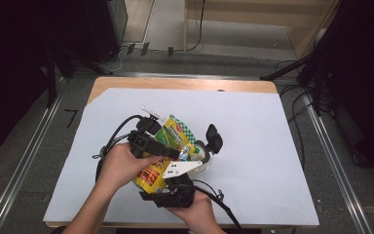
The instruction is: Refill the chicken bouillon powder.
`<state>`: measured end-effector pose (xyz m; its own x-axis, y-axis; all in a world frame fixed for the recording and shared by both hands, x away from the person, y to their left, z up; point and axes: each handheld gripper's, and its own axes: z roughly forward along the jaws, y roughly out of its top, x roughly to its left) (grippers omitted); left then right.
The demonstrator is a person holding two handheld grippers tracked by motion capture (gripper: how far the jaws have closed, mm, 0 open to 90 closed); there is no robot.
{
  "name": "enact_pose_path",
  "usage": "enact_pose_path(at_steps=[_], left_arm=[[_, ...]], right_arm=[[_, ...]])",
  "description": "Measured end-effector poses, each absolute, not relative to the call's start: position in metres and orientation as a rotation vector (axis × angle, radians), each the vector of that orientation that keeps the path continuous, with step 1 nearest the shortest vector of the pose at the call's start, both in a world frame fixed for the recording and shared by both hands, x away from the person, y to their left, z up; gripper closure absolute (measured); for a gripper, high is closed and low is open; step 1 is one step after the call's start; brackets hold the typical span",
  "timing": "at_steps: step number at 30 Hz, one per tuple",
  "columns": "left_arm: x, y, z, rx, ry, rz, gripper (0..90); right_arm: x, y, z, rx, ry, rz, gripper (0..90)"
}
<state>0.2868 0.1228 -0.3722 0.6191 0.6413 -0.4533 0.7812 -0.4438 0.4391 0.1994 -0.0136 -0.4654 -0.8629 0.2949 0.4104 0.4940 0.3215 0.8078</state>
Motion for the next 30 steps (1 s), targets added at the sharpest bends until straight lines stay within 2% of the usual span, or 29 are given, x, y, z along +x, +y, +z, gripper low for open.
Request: enact_pose_path(at_steps=[1, 6, 12, 18, 19, 20, 24, 30], left_arm=[[0.287, 0.123, -0.372, 2.218, 1.112, -0.291, 75.5], [0.285, 0.120, -0.370, 2.271, 1.098, -0.231, 83.9], [0.286, 0.121, -0.368, 2.267, 1.093, -0.220, 88.7], [0.288, 0.119, -0.371, 2.274, 1.109, -0.223, 89.5], [0.288, 0.119, -0.371, 2.270, 1.114, -0.225, 89.5], [0.288, 0.119, -0.371, 2.268, 1.118, -0.227, 89.5], [0.289, 0.119, -0.370, 2.250, 1.119, -0.230, 89.1], [0.291, 0.121, -0.372, 2.224, 1.124, -0.273, 82.9]], right_arm=[[0.199, -0.014, -0.465, -0.725, -2.395, -1.568, 64.2], [0.197, -0.008, -0.466, -0.681, -2.450, -1.538, 62.3], [0.194, -0.005, -0.465, -0.640, -2.496, -1.528, 57.3], [0.190, -0.001, -0.465, -0.611, -2.569, -1.487, 55.0], [0.190, 0.000, -0.465, -0.609, -2.580, -1.483, 56.4], [0.190, 0.000, -0.465, -0.608, -2.600, -1.479, 61.7], [0.191, -0.001, -0.464, -0.620, -2.597, -1.483, 63.7], [0.194, -0.004, -0.464, -0.647, -2.539, -1.498, 65.1]])
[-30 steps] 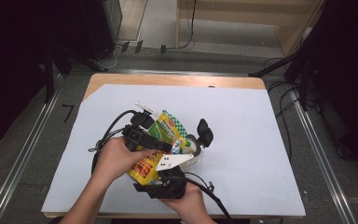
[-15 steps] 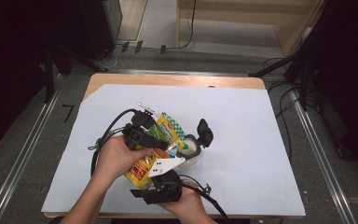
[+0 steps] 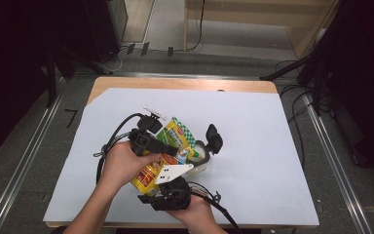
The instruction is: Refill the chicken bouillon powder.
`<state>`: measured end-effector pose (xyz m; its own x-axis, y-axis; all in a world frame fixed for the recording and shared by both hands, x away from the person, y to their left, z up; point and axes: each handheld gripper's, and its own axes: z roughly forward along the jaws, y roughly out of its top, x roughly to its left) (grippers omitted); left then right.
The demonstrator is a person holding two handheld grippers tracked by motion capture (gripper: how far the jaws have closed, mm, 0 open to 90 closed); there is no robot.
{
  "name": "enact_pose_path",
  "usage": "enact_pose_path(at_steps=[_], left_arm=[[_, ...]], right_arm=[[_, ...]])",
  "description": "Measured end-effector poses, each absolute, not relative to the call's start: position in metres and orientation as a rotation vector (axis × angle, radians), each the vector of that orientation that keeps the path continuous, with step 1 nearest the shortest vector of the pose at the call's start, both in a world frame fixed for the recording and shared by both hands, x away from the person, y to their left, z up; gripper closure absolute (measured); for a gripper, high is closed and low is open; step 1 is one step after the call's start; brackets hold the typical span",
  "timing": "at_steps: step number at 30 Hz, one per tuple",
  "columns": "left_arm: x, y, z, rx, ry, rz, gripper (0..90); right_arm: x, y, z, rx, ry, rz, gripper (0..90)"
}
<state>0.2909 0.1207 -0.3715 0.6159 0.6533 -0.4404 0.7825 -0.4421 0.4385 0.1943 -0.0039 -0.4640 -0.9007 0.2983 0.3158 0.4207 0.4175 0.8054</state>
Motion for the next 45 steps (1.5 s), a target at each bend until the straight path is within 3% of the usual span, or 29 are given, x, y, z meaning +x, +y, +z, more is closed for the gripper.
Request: enact_pose_path(at_steps=[5, 17, 22, 25, 27, 35, 40, 45], left_arm=[[0.293, 0.124, -0.372, 2.174, 1.120, -0.322, 73.9], [0.291, 0.129, -0.367, 2.148, 1.112, -0.327, 63.5], [0.289, 0.131, -0.363, 2.164, 1.109, -0.287, 70.2], [0.287, 0.130, -0.361, 2.194, 1.102, -0.245, 83.9], [0.285, 0.129, -0.359, 2.195, 1.098, -0.224, 86.6], [0.285, 0.128, -0.358, 2.213, 1.103, -0.177, 89.7], [0.286, 0.128, -0.358, 2.211, 1.120, -0.172, 90.0], [0.287, 0.129, -0.359, 2.191, 1.129, -0.186, 89.8]], right_arm=[[0.199, -0.008, -0.464, -0.673, -2.487, -1.516, 65.3], [0.203, -0.014, -0.460, -0.708, -2.389, -1.581, 65.2], [0.207, -0.017, -0.460, -0.732, -2.366, -1.585, 65.0], [0.205, -0.014, -0.462, -0.715, -2.387, -1.564, 64.4], [0.204, -0.012, -0.462, -0.707, -2.386, -1.567, 63.9], [0.201, -0.008, -0.461, -0.681, -2.452, -1.548, 56.1], [0.196, -0.005, -0.461, -0.654, -2.573, -1.528, 56.5], [0.197, -0.005, -0.459, -0.662, -2.584, -1.524, 64.2]])
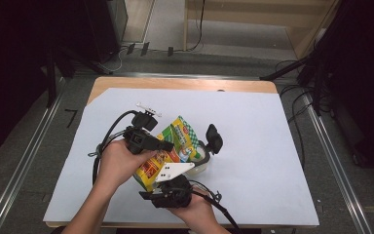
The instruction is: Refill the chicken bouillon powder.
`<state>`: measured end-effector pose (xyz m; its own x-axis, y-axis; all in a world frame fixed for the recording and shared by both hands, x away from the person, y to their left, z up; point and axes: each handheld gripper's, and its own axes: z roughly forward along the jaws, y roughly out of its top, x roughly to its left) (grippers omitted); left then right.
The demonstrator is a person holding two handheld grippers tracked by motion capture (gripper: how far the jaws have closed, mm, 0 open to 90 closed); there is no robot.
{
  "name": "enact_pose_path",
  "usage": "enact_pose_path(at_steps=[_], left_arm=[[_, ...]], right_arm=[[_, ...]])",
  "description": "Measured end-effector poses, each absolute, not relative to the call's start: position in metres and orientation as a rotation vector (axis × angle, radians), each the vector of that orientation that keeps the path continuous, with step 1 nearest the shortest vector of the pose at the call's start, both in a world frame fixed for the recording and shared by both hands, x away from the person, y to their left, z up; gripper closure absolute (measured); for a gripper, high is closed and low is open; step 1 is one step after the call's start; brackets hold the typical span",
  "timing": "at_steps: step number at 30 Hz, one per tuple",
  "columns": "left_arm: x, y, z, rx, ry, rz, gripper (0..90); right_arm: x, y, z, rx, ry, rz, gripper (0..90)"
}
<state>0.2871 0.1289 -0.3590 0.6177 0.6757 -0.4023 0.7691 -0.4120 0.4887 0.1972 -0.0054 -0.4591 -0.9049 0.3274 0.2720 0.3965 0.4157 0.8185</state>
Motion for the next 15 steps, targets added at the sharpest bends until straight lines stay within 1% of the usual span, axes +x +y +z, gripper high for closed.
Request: enact_pose_path(at_steps=[3, 6, 8, 11, 12, 15], left_arm=[[0.288, 0.129, -0.359, 2.175, 1.126, -0.200, 88.1], [0.288, 0.131, -0.357, 2.140, 1.121, -0.218, 79.0], [0.289, 0.131, -0.357, 2.141, 1.126, -0.224, 78.4], [0.293, 0.129, -0.355, 2.167, 1.131, -0.238, 80.5], [0.298, 0.127, -0.353, 2.197, 1.127, -0.233, 85.6], [0.302, 0.124, -0.350, 2.223, 1.122, -0.233, 88.1]], right_arm=[[0.197, -0.006, -0.459, -0.667, -2.567, -1.537, 64.5], [0.199, -0.008, -0.456, -0.668, -2.494, -1.583, 64.8], [0.200, -0.009, -0.455, -0.673, -2.463, -1.589, 64.8], [0.201, -0.009, -0.454, -0.670, -2.459, -1.588, 64.7], [0.203, -0.007, -0.454, -0.672, -2.457, -1.583, 65.1], [0.204, -0.006, -0.453, -0.678, -2.452, -1.580, 65.3]])
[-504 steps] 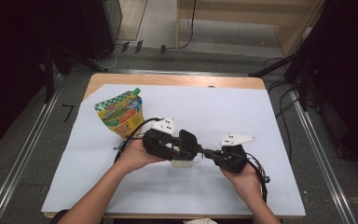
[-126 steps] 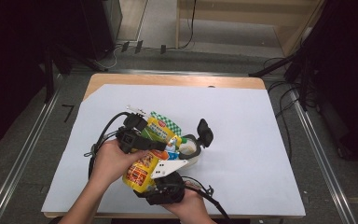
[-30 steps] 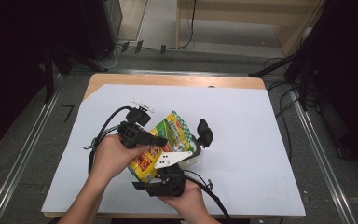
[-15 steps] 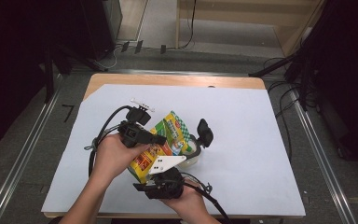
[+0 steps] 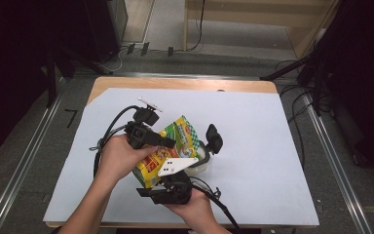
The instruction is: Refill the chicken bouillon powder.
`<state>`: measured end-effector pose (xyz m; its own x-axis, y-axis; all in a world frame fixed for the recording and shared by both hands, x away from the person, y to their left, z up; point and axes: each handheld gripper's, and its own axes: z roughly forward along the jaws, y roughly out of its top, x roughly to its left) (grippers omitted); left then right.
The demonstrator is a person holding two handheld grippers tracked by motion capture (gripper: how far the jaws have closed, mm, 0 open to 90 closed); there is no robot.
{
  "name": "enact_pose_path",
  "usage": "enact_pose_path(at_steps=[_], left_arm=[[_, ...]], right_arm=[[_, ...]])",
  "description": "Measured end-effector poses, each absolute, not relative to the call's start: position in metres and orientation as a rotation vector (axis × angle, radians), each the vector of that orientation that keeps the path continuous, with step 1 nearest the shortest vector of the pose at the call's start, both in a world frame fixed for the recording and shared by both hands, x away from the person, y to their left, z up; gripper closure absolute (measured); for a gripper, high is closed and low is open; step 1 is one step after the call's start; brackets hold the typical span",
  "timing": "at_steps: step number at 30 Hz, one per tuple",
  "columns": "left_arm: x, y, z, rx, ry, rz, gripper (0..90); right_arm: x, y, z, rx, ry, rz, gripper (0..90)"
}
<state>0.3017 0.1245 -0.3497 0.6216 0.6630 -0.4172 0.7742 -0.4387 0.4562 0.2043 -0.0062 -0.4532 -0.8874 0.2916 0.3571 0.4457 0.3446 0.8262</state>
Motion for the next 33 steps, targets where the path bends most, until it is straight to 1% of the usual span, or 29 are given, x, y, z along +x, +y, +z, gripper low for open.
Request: enact_pose_path(at_steps=[3, 8, 12, 14, 15, 19, 26, 29, 33], left_arm=[[0.310, 0.123, -0.344, 2.231, 1.119, -0.259, 88.6], [0.319, 0.121, -0.344, 2.225, 1.128, -0.308, 88.3], [0.320, 0.120, -0.345, 2.232, 1.138, -0.319, 84.9], [0.322, 0.119, -0.344, 2.258, 1.147, -0.319, 85.3], [0.322, 0.117, -0.343, 2.279, 1.151, -0.314, 88.1], [0.328, 0.111, -0.341, 2.333, 1.151, -0.321, 88.8], [0.333, 0.102, -0.341, 2.358, 1.142, -0.324, 88.7], [0.337, 0.099, -0.342, 2.358, 1.145, -0.349, 89.1], [0.337, 0.098, -0.342, 2.357, 1.147, -0.349, 89.3]], right_arm=[[0.209, -0.007, -0.449, -0.675, -2.443, -1.607, 65.8], [0.215, -0.008, -0.447, -0.691, -2.399, -1.627, 66.8], [0.216, -0.008, -0.449, -0.697, -2.377, -1.623, 67.0], [0.216, -0.009, -0.449, -0.692, -2.370, -1.621, 67.0], [0.216, -0.008, -0.449, -0.686, -2.363, -1.623, 67.0], [0.216, -0.008, -0.449, -0.690, -2.346, -1.629, 67.2], [0.219, -0.011, -0.448, -0.700, -2.307, -1.637, 68.3], [0.216, -0.010, -0.447, -0.674, -2.345, -1.643, 71.9], [0.216, -0.010, -0.446, -0.685, -2.351, -1.646, 71.8]])
